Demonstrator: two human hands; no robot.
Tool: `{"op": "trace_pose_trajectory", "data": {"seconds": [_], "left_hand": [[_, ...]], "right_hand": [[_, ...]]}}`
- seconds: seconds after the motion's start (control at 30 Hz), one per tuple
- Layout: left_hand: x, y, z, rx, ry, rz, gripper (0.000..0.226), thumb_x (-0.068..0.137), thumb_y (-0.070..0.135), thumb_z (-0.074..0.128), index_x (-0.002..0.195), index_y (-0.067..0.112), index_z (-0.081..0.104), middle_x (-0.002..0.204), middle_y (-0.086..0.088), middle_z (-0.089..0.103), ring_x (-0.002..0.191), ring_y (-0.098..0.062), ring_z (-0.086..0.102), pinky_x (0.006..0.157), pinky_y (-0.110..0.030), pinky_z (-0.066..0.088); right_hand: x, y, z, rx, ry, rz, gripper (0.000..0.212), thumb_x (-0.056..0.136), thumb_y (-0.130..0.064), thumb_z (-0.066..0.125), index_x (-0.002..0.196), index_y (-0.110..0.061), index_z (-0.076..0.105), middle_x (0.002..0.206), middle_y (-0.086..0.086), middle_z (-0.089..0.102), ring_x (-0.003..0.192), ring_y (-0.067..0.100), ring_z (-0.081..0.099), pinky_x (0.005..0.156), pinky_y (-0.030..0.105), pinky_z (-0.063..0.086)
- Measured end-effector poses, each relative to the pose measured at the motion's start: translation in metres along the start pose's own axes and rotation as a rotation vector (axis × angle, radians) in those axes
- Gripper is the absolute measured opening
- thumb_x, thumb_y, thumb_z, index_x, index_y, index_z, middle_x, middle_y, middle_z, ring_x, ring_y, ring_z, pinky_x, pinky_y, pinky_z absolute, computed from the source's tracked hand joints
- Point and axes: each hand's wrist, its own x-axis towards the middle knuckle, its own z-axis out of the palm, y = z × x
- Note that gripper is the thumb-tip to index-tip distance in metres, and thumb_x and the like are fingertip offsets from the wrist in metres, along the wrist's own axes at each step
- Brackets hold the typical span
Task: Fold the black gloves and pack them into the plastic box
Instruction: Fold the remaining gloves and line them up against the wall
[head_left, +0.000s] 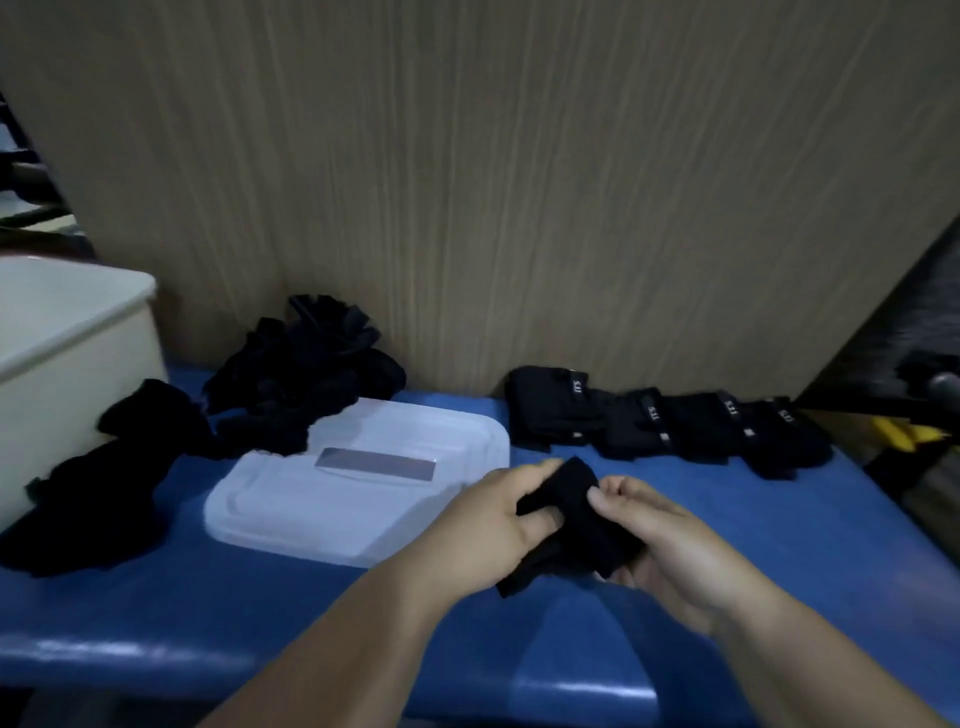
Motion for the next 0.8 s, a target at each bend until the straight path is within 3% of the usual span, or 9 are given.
{"op": "trace_pose_trajectory", "data": {"seconds": [0.07, 0.17, 0.23, 0.3, 0.4, 0.5, 0.57, 0.7, 0.8], "left_hand": [[0.011, -0.001, 0.016, 0.146, -0.043, 0.029, 0.039, 0.093, 0.045, 0.054, 0.129, 0.057, 0.046, 0.117, 0.014, 0.057, 0.109, -0.002, 0.057, 0.097, -0.025, 0.046], [0.020, -0.001, 0.034, 0.330, 0.035, 0.010, 0.050, 0.092, 0.048, 0.054, 0.139, 0.050, 0.038, 0.121, 0.012, 0.046, 0.120, -0.006, 0.041, 0.103, -0.021, 0.035], [0.025, 0.003, 0.043, 0.371, 0.149, 0.038, 0.046, 0.089, 0.045, 0.058, 0.134, 0.045, 0.046, 0.116, 0.013, 0.046, 0.117, -0.007, 0.039, 0.104, -0.023, 0.033], [0.030, 0.006, 0.049, 0.284, 0.225, 0.064, 0.027, 0.088, 0.039, 0.062, 0.115, 0.042, 0.058, 0.101, 0.017, 0.053, 0.102, -0.005, 0.049, 0.092, -0.021, 0.041], [0.032, 0.015, 0.057, -0.012, 0.144, -0.005, 0.009, 0.090, 0.037, 0.060, 0.098, 0.039, 0.063, 0.091, 0.014, 0.066, 0.083, 0.000, 0.062, 0.075, -0.017, 0.047], [0.031, 0.016, 0.064, -0.212, 0.065, -0.046, 0.013, 0.090, 0.042, 0.061, 0.102, 0.038, 0.064, 0.097, 0.013, 0.069, 0.088, -0.001, 0.066, 0.082, -0.022, 0.050], [0.030, 0.016, 0.064, -0.230, 0.058, -0.022, 0.013, 0.082, 0.045, 0.065, 0.091, 0.036, 0.065, 0.088, 0.012, 0.068, 0.084, -0.007, 0.065, 0.083, -0.028, 0.051], [0.026, 0.014, 0.058, -0.203, 0.055, 0.032, 0.016, 0.085, 0.025, 0.070, 0.072, 0.027, 0.060, 0.066, 0.011, 0.058, 0.066, -0.007, 0.052, 0.066, -0.025, 0.041], [0.022, 0.014, 0.053, -0.150, 0.097, 0.082, 0.015, 0.083, 0.028, 0.068, 0.073, 0.028, 0.057, 0.065, 0.009, 0.056, 0.065, -0.008, 0.051, 0.064, -0.025, 0.041]], "right_hand": [[-0.005, 0.006, -0.017, -0.010, 0.021, 0.010, 0.034, 0.077, -0.025, 0.074, 0.104, -0.009, 0.059, 0.093, 0.012, 0.071, 0.085, 0.027, 0.068, 0.078, 0.041, 0.054], [-0.010, 0.010, -0.036, -0.058, 0.091, -0.005, 0.024, 0.085, -0.014, 0.068, 0.108, -0.009, 0.065, 0.097, 0.015, 0.073, 0.085, 0.027, 0.070, 0.075, 0.037, 0.052], [-0.011, 0.012, -0.048, -0.058, 0.165, -0.059, 0.019, 0.088, -0.007, 0.061, 0.107, -0.008, 0.065, 0.096, 0.015, 0.073, 0.083, 0.027, 0.069, 0.073, 0.036, 0.054], [-0.012, 0.014, -0.056, -0.067, 0.233, -0.158, 0.020, 0.085, -0.006, 0.067, 0.104, -0.013, 0.065, 0.093, 0.010, 0.072, 0.081, 0.021, 0.068, 0.069, 0.030, 0.053], [-0.015, 0.019, -0.061, -0.302, 0.299, -0.343, 0.029, 0.082, -0.002, 0.071, 0.098, -0.025, 0.063, 0.091, 0.000, 0.068, 0.082, 0.011, 0.064, 0.073, 0.022, 0.051], [-0.020, 0.021, -0.060, -0.594, 0.330, -0.482, 0.041, 0.078, 0.000, 0.073, 0.096, -0.033, 0.057, 0.089, -0.013, 0.065, 0.082, 0.005, 0.060, 0.073, 0.018, 0.048], [-0.021, 0.022, -0.062, -0.735, 0.322, -0.515, 0.043, 0.076, -0.005, 0.074, 0.097, -0.038, 0.055, 0.092, -0.022, 0.061, 0.090, 0.006, 0.058, 0.075, 0.016, 0.045], [-0.026, 0.020, -0.064, -0.741, 0.244, -0.515, 0.046, 0.071, -0.026, 0.073, 0.109, -0.041, 0.052, 0.095, -0.019, 0.059, 0.096, 0.008, 0.057, 0.084, 0.015, 0.042], [-0.031, 0.017, -0.065, -0.589, 0.151, -0.480, 0.042, 0.076, -0.026, 0.071, 0.116, -0.031, 0.057, 0.087, -0.019, 0.059, 0.086, 0.002, 0.058, 0.084, 0.015, 0.043]]}}
